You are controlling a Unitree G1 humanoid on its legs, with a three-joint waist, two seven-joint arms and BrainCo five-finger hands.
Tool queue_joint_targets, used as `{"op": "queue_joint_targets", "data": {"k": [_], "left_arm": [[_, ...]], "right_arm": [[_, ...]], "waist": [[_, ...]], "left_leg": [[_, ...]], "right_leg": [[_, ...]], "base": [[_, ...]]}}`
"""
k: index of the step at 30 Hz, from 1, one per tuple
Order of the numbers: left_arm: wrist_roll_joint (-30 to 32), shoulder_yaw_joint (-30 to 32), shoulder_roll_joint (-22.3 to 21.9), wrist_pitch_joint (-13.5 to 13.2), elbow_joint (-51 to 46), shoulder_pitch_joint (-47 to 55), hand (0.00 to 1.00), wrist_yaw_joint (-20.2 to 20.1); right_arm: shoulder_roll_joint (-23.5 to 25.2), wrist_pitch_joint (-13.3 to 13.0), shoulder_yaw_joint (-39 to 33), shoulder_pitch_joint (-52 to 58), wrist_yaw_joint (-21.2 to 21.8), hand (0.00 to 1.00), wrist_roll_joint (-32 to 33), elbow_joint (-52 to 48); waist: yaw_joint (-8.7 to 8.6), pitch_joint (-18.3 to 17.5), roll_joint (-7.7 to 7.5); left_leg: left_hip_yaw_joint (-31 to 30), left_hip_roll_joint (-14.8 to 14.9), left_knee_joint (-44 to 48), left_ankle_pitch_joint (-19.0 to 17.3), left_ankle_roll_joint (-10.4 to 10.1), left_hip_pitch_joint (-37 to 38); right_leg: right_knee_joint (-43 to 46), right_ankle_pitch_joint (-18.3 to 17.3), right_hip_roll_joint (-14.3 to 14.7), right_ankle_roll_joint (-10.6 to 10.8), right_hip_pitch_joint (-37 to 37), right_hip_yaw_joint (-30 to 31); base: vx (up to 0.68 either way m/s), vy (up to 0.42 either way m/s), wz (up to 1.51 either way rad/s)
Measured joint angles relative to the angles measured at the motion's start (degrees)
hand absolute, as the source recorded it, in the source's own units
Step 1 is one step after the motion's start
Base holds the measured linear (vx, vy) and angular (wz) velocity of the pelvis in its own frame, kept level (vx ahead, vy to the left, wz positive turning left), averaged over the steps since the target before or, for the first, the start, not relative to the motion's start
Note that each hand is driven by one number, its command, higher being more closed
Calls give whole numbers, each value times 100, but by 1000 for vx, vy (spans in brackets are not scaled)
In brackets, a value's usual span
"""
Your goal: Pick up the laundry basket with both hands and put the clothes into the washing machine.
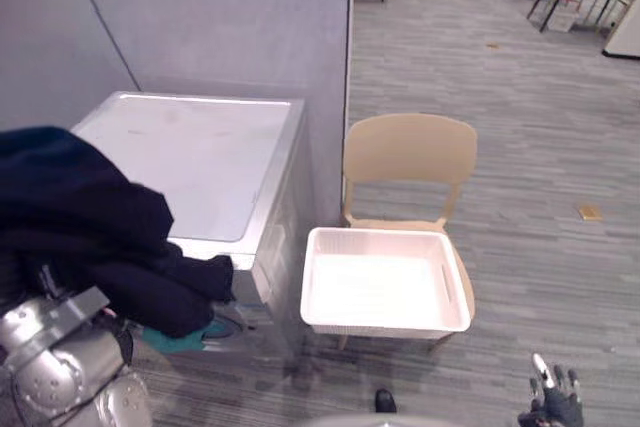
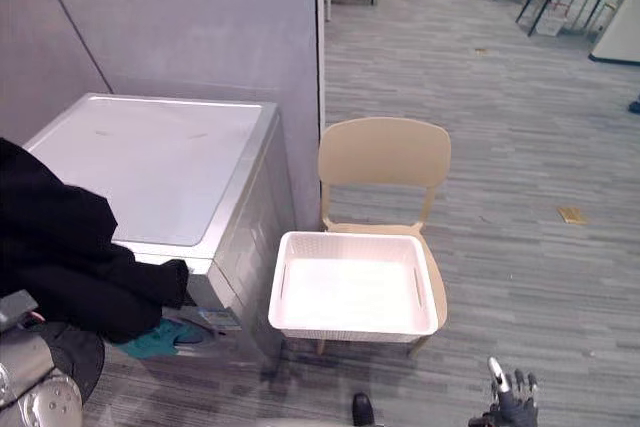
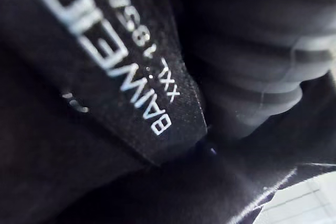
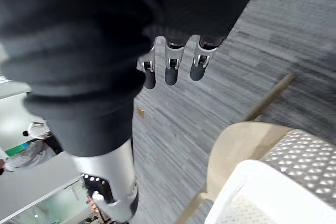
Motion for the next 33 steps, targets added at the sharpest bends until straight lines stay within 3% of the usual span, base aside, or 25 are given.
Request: {"op": "queue_joint_targets", "data": {"k": [6, 7, 8, 10, 13, 15, 17, 20, 24, 25, 27, 30, 31, 32, 33], "left_arm": [[495, -700, -286, 150, -93, 564, 100, 27], [593, -857, -341, 185, -83, 650, 100, -30], [642, -1002, -338, 198, -46, 811, 100, -73], [691, -1226, -348, 288, 129, 926, 100, -157], [691, -1629, -373, 443, 583, 893, 100, -219], [625, -1804, -521, 545, 945, 899, 100, -346], [579, -1845, -557, 596, 1117, 911, 100, -356], [529, -1901, -565, 679, 1184, 924, 100, -302], [372, -2048, -512, 679, 1380, 706, 100, -262], [337, -2233, -429, 677, 1408, 559, 100, -211], [336, -2523, -354, 674, 1577, 324, 100, -192], [338, -2667, -213, 675, 1628, 156, 100, -188], [337, -2747, -203, 674, 1728, 58, 100, -185], [336, -2895, -159, 674, 1961, -111, 100, -189], [334, -2952, -170, 674, 2057, -170, 100, -192]], "right_arm": [[-3, 93, 199, 20, 118, 0, -9, 593], [-23, 98, 226, -56, 113, 0, -25, 763], [-49, 97, 343, -133, 109, 0, -50, 891], [-85, 108, 492, -242, 98, 0, -193, 1022], [-146, 122, 898, -427, 84, 0, -317, 1040], [-214, 126, 1226, -647, 73, 0, -385, 1021], [-223, 130, 1414, -856, 23, 0, -446, 939], [-232, 128, 1678, -1213, -133, 0, -453, 747], [-157, 113, 1667, -1357, -368, 0, -377, 633], [-130, 43, 1581, -1353, -500, 0, -200, 594], [-124, -43, 1412, -1356, -659, 0, 67, 594], [-140, -33, 1482, -1437, -695, 0, 164, 592], [-161, -31, 1455, -1459, -757, 0, 238, 600], [-142, -30, 1405, -1386, -782, 0, 332, 637], [-116, -30, 1389, -1352, -766, 0, 374, 638]], "waist": [[179, -4, 76], [176, -33, 7], [170, -22, 75], [176, 30, 57], [165, 305, 96], [223, 384, 50], [333, 420, -20], [333, 467, -143], [327, 551, -198], [303, 614, -145], [318, 608, -9], [355, 522, 69], [322, 530, 127], [287, 509, 103], [319, 489, 77]], "left_leg": [[-353, 6, 14, 17, 14, -56], [-436, 18, 26, 33, 13, -103], [-522, 24, 69, 52, 28, -164], [-707, 31, 173, 63, 7, -247], [-1024, 56, 767, -82, 102, -543], [-1038, 91, 1304, -296, 218, -904], [-1013, 79, 1497, -385, 232, -1018], [-876, 86, 1929, -579, 317, -1263], [-482, 136, 2332, -809, 166, -1485], [-471, 141, 2851, -1046, 245, -1738], [-324, 176, 3356, -1346, 393, -2042], [115, 175, 3445, -1452, 703, -2413], [201, 149, 3292, -1394, 834, -2382], [227, 3, 2985, -1260, 948, -2157], [246, -46, 2860, -1214, 971, -2053]], "right_leg": [[2, -76, -66, -19, 172, -392], [3, -98, -85, -6, 202, -512], [4, -106, -114, -7, 213, -591], [71, -149, -140, 11, 254, -764], [730, -543, -216, -2, 176, -1116], [1484, -919, -362, -12, -189, -1201], [1712, -1031, -407, -23, -356, -1133], [1766, -1015, -438, 57, -562, -948], [1320, -889, -490, 229, -530, -883], [1273, -590, -564, 270, -570, -903], [1129, -380, -618, 299, -689, -908], [744, -423, -796, -186, -965, -1327], [1124, -437, -821, -164, -1017, -1367], [1752, -738, -731, 90, -746, -1240], [1820, -974, -630, 170, -640, -1140]], "base": [[-33, -7, 34], [-19, -7, 53], [-9, 3, 48], [-5, 6, 49], [-50, 8, 69], [-87, 38, 47], [-70, 44, -4], [-34, 82, -28], [-39, 156, -40], [-21, 214, -22], [-61, 303, -43], [-14, 328, -70], [149, 260, -31], [181, 238, -20], [166, 132, -12]]}}
